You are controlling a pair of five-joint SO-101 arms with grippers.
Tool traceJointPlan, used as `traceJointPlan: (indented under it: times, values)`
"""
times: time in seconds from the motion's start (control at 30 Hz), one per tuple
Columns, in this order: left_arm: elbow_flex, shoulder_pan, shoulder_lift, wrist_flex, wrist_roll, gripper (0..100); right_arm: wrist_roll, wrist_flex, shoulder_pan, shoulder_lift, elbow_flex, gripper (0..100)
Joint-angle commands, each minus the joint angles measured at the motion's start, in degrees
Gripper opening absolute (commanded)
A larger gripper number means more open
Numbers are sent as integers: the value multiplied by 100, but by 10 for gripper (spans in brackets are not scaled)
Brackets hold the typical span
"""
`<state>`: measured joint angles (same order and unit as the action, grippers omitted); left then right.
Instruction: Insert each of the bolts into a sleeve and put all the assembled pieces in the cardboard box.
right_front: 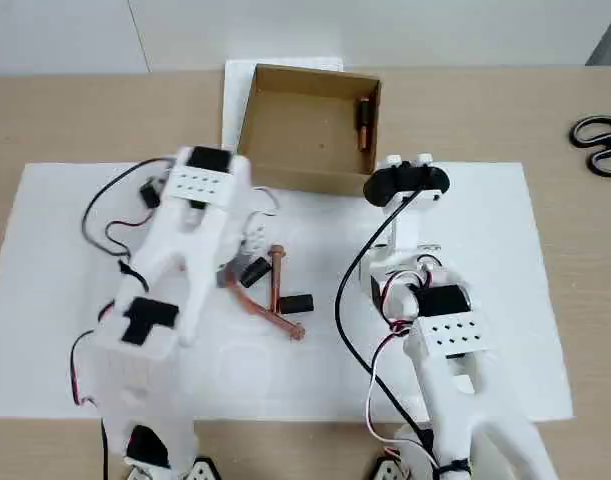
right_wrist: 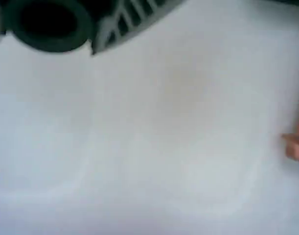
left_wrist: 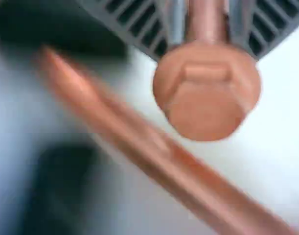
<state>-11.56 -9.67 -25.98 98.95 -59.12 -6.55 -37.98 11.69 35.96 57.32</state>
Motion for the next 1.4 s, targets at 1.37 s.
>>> traceJointPlan:
  times: [1.37]
  values:
    - [5982, -607, 8835, -7631, 3332, 6, 1354, 6738, 1130, 611, 2084, 5]
